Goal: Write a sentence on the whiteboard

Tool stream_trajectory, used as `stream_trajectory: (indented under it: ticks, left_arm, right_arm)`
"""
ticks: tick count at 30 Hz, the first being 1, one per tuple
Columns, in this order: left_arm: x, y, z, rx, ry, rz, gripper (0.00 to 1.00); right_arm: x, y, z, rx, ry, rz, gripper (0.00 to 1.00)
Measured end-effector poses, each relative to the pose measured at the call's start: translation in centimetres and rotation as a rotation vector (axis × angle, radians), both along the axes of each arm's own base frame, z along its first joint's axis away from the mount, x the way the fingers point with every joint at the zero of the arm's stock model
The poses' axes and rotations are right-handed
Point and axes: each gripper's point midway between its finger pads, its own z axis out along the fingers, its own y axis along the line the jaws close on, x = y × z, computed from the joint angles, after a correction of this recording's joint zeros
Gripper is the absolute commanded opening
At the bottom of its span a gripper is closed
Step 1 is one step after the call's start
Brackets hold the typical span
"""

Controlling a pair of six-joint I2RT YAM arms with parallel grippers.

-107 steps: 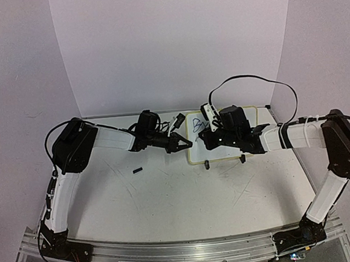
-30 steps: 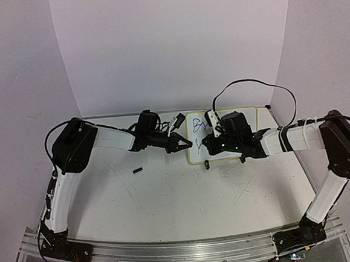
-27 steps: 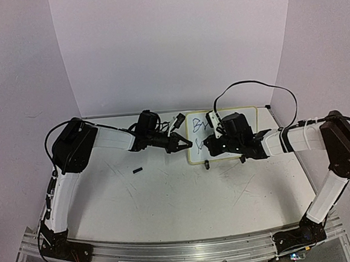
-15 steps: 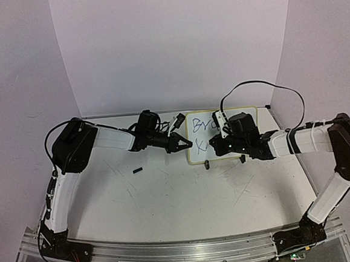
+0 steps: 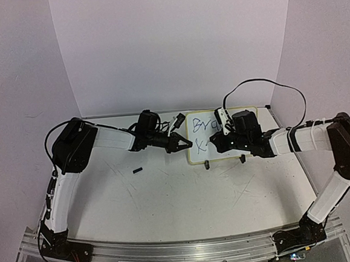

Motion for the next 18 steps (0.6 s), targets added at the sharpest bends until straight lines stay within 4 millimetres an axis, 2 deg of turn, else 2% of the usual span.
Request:
stream_trajectory:
  ticks: [3,18]
  left_arm:
    - [0.03,-0.02,0.06,0.000,0.000,0.000,0.00]
    - [0.05,-0.01,0.03,0.003,0.004,0.002,0.00]
  right_arm:
    - [-0.09,0.17,-0.51,-0.002,0.012,0.009,0.00]
    - [0.20,-0.24,-0.64,0.003,0.016,-0.041,0.00]
